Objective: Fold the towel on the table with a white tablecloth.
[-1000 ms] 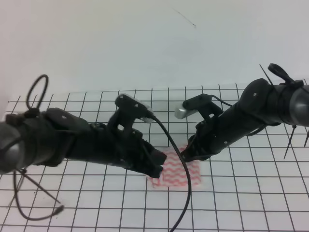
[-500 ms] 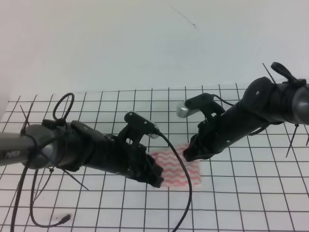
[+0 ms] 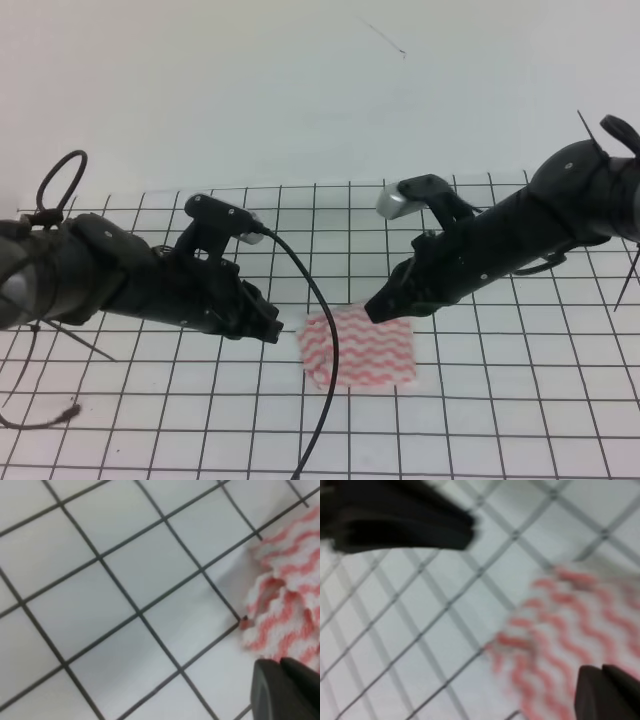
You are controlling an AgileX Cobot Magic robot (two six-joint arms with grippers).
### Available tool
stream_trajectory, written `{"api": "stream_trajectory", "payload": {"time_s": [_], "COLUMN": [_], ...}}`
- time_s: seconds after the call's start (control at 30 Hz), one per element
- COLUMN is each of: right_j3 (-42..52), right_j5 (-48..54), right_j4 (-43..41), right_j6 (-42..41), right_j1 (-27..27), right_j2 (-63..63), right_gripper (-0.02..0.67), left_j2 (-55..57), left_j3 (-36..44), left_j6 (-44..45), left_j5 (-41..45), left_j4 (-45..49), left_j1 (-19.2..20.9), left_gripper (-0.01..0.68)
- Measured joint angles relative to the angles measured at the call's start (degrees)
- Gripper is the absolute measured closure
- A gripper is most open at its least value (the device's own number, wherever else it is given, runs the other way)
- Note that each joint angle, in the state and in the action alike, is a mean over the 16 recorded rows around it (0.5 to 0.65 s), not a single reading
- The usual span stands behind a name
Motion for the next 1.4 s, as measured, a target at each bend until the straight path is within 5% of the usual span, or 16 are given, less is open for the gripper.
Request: {"api": "stream_trajectory", "payload": {"time_s": [0.97, 1.4], "right_j3": [-0.23, -0.09], "right_j5": [-1.68, 3.74], "right_j4": [14.83, 9.19], "right_j6": [-14.1, -14.37], "right_j1": [3.98, 4.64], "right_j2": [5.28, 3.71], "right_gripper": [0.649, 0.649], "left_j2": [-10.89, -15.31], "left_j3": [-0.01, 0.1], "left_j6": [1.83, 1.42], "left_j5": [1.32, 2.29], "left_j4": [-2.05, -1.94], "left_j1": [0.23, 0.23], "left_gripper": [0.673, 0.673]}}
